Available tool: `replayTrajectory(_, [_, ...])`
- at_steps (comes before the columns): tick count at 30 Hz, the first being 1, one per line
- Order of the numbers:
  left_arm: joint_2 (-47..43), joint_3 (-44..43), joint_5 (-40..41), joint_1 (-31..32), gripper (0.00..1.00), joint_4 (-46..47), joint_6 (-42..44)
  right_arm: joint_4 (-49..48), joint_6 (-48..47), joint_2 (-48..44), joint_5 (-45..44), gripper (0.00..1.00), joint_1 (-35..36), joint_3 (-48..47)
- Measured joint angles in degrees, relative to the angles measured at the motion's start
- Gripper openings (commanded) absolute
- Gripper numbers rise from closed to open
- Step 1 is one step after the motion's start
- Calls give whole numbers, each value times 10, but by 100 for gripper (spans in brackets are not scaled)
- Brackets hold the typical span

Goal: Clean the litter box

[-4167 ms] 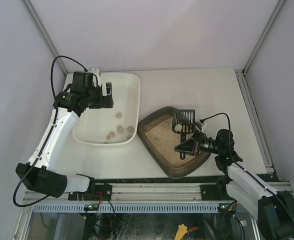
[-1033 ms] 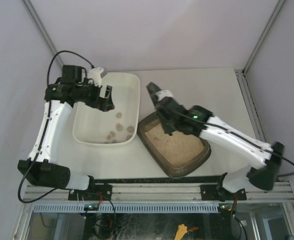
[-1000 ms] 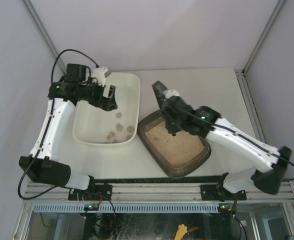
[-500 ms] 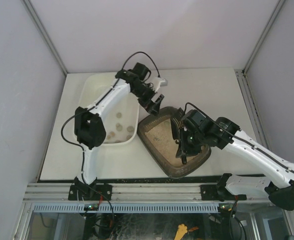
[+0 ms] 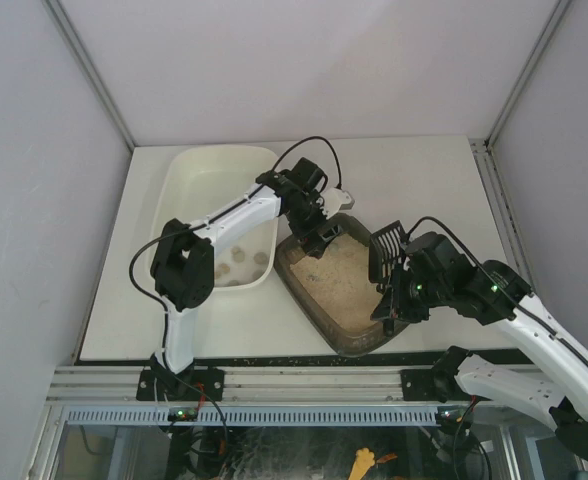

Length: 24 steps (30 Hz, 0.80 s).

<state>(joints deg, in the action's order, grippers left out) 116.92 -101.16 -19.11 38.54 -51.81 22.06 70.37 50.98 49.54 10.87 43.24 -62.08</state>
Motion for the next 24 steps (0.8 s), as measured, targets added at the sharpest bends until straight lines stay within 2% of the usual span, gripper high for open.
replayTrajectory(4, [-1,7,64,-4,100,51,-6,-12,0,-2,15,0,0,15])
replayTrajectory(10, [-1,11,119,-7,100,80,-9,-33,0,-4,32,0,0,42])
replayTrajectory(15, [3,11,127,-2,100,70,2,-45,0,-5,41,0,-2,53])
replayTrajectory(24, [8,30,107,3,100,-8,63,-60,-2,-18,44,0,-18,60])
